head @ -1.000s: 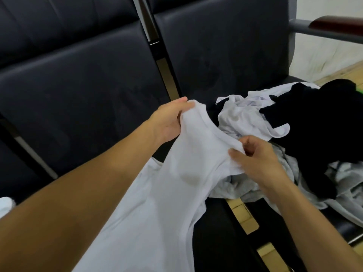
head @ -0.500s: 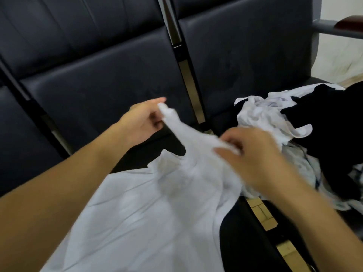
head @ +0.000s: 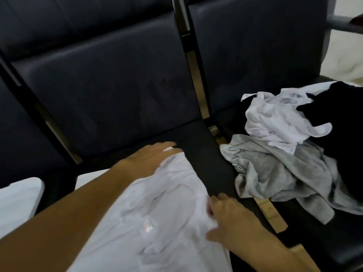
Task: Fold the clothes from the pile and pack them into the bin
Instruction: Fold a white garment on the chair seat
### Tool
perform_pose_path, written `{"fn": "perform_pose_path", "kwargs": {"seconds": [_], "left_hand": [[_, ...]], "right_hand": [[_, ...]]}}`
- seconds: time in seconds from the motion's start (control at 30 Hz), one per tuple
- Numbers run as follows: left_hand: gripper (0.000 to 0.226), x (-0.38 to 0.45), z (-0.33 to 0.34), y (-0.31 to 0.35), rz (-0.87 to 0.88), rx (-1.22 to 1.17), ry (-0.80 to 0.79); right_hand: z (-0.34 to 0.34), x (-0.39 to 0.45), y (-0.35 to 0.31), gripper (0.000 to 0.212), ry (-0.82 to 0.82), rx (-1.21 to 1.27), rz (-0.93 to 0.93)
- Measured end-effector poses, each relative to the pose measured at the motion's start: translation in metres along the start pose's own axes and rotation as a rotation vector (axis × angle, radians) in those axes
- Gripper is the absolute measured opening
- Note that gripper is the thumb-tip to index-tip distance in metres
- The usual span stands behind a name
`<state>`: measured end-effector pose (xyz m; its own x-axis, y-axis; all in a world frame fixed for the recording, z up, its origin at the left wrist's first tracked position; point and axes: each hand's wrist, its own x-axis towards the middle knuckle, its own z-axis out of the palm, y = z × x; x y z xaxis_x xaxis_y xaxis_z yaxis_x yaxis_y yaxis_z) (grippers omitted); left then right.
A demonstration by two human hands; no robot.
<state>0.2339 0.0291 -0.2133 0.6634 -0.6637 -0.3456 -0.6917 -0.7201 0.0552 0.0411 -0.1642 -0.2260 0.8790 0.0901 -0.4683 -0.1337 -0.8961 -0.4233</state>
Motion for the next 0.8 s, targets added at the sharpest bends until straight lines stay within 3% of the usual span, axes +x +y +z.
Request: {"fn": "perform_pose_path", "kwargs": {"seconds": [0.1,0.23,0.33,0.43,0.5,0.53,0.6,0.63,0.73,0.8], "left_hand": [[0.054,0.045,0.006,0.015,0.155,0.035,0.009],[0.016,0.051,0.006,0.007,0.055,-0.248,-0.034],[0.006,0.035,0.004,0.001,-0.048,-0.431,-0.018],[0.005,0.012,-0.003,-0.002,-0.091,-0.735,0.111],[0.004,-0.007,-0.017,-0.004,-0.123,-0.818,0.199],[0.006,-0.019,-0.027,-0.005,-0.137,-0.793,0.222],[0.013,-0.042,-0.05,-0.009,-0.151,-0.636,0.204],[0.015,-0.054,-0.061,-0.012,-0.16,-0.552,0.178],[0.014,-0.097,-0.095,-0.015,-0.194,-0.304,0.125],[0.012,-0.133,-0.118,-0.017,-0.217,-0.127,0.169]], "right_hand": [[0.007,0.003,0.0,0.029,0.126,-0.092,-0.006],[0.002,0.0,0.021,0.031,0.14,-0.054,-0.086],[-0.007,-0.001,0.029,0.036,0.086,0.18,-0.124],[-0.008,0.003,0.026,0.038,0.094,0.579,-0.159],[-0.006,0.006,0.025,0.031,0.017,0.697,-0.182],[-0.003,0.006,0.026,0.029,-0.058,0.697,-0.187],[0.011,0.008,0.027,0.079,-0.13,0.578,-0.205],[0.019,0.012,0.026,0.091,-0.111,0.528,-0.207],[0.026,0.023,0.011,0.068,0.123,0.57,-0.217],[0.015,0.021,0.0,0.031,0.336,0.581,-0.192]]}}
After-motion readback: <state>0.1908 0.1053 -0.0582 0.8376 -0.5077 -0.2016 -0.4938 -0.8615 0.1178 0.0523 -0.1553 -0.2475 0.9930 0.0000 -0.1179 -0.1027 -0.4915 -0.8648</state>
